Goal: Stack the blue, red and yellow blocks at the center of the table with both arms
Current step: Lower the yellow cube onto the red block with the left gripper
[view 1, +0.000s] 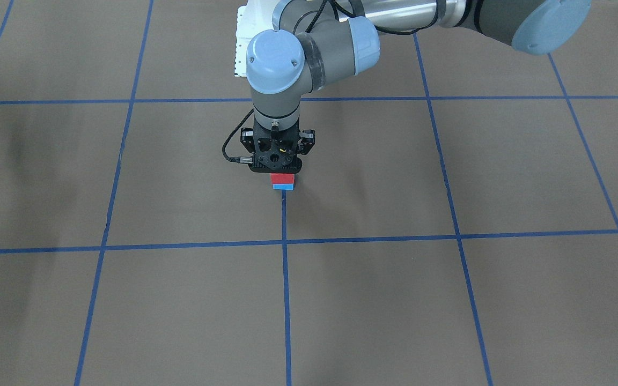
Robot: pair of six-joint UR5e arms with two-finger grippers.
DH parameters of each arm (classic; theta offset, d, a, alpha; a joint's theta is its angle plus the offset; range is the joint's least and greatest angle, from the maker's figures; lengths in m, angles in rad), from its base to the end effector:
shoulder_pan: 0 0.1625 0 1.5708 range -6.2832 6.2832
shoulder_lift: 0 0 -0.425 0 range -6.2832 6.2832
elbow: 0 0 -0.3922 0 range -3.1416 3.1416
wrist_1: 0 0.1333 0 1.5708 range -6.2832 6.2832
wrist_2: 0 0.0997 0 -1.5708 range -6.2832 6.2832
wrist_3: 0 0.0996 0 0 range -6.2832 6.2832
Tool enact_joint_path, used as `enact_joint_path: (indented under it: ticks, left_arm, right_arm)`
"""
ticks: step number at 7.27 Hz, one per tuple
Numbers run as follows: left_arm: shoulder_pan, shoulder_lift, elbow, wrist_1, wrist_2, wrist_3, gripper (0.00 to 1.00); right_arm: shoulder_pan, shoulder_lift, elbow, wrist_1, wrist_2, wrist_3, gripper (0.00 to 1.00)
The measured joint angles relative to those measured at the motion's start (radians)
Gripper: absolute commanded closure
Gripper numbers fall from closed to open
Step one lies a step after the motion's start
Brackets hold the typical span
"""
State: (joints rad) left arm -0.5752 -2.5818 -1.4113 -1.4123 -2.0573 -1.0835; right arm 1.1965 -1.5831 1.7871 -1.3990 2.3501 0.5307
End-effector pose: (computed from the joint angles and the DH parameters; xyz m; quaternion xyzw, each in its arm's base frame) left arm 0.5834 -0.4816 0.0972 -0.0283 0.3990 0.0416 0.9156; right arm -0.1230 -0.4863 0.5373 -0.0078 -0.4112 0.0003 0.9115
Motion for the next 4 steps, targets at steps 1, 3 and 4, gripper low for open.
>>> enact_joint_path:
  ticks: [1,3,4]
  left_arm:
    - [0.000,0.001,-0.002,0.002,0.000,-0.004,1.00]
    - [0.000,0.009,-0.003,0.000,0.000,-0.022,1.00]
    - [0.000,0.012,-0.004,-0.002,0.000,-0.026,1.00]
  right_arm:
    - [0.000,0.000,0.000,0.000,0.000,0.000,0.00]
    - [0.000,0.000,0.000,0.000,0.000,0.001,0.00]
    - [0.000,0.001,0.000,0.000,0.000,0.002,0.00]
